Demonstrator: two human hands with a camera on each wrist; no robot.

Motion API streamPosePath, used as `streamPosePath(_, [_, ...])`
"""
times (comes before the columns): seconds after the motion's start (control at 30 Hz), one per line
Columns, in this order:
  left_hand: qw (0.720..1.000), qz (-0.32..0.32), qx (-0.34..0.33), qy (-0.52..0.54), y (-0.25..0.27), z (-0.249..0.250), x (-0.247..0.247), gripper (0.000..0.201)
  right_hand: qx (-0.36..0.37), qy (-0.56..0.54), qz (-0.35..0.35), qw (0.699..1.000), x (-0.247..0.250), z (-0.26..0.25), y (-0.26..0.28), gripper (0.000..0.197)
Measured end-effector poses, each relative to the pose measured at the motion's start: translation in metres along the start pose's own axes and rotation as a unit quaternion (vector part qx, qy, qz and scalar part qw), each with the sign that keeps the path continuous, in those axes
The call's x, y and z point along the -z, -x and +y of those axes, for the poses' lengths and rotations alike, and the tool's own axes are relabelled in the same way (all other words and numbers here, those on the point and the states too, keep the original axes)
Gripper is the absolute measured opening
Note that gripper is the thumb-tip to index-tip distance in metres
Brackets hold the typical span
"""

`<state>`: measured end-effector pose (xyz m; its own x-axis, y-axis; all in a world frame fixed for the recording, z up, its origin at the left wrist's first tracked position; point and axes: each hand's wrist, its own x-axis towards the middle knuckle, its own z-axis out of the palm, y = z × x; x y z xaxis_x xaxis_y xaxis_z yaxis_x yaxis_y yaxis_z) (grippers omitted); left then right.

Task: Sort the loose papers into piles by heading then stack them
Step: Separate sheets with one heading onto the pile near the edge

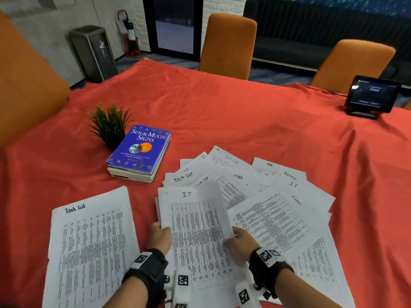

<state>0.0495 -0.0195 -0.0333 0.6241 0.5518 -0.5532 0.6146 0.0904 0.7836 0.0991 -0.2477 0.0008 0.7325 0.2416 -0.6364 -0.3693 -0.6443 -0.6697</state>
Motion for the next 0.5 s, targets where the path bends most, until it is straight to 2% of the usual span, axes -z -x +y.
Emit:
streamPosePath(0.1, [0.995,0.011,-0.071,0.072,0.012,0.014,0.0,0.046,0.088,-0.026,0.043,0.995,0.001,-0.004,0.005,0.018])
streamPosePath(0.17, [0.985,0.011,-0.132,0.114,0.023,0.031,0.004,0.051,0.153,-0.068,0.082,0.982,0.009,-0.012,0.011,0.022])
streamPosePath(0.27, [0.96,-0.003,-0.237,0.152,0.043,0.068,0.007,0.034,0.247,-0.116,0.14,0.952,0.02,-0.032,0.026,0.032])
streamPosePath(0.4, [0.896,-0.028,-0.39,0.213,0.064,0.11,0.013,0.037,0.342,-0.183,0.176,0.905,0.034,-0.06,0.045,0.031])
streamPosePath(0.5, [0.883,-0.028,-0.416,0.217,0.071,0.118,0.015,0.023,0.36,-0.207,0.195,0.888,0.037,-0.067,0.049,0.032])
